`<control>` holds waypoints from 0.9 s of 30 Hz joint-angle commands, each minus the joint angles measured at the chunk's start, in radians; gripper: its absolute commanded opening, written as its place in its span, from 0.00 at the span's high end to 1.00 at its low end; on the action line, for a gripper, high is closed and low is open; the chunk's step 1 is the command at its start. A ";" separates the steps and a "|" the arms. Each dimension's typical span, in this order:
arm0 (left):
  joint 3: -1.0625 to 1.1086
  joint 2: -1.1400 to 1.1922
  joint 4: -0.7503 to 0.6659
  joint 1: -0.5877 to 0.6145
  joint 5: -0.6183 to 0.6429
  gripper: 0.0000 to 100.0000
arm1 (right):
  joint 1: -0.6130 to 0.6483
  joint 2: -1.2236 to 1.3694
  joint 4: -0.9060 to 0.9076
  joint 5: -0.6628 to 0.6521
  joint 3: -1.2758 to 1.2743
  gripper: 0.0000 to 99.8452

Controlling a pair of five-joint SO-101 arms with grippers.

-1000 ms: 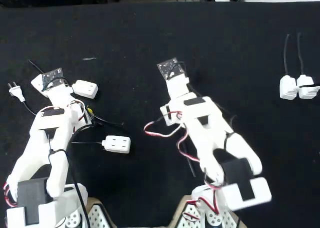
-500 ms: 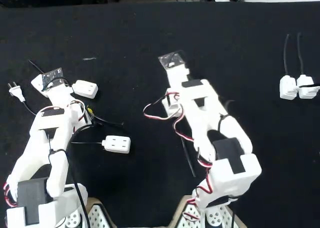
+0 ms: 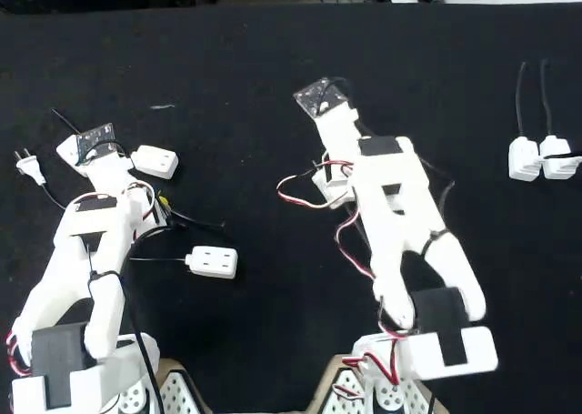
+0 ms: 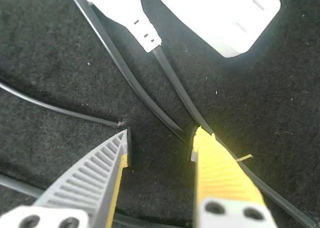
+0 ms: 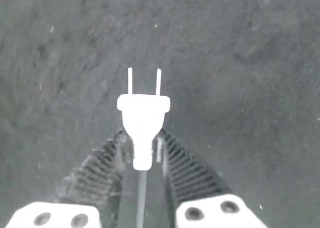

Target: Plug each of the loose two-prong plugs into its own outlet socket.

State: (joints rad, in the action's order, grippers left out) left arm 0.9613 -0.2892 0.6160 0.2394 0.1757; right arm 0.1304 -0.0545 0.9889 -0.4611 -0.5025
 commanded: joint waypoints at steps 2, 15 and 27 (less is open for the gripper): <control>-0.005 -0.034 -0.006 0.010 0.006 0.79 | -0.012 -0.071 0.094 -0.072 0.010 0.99; -0.005 -0.031 -0.008 0.010 0.006 0.79 | 0.060 -0.079 0.150 -0.557 -0.246 0.99; -0.005 -0.034 -0.003 0.010 0.006 0.79 | 0.061 -0.079 0.114 -0.562 -0.271 0.98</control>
State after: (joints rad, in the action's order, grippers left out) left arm 0.9613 -0.2892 0.6160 0.2394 0.1757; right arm 0.1780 -0.0867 1.1162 -1.0104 -0.7587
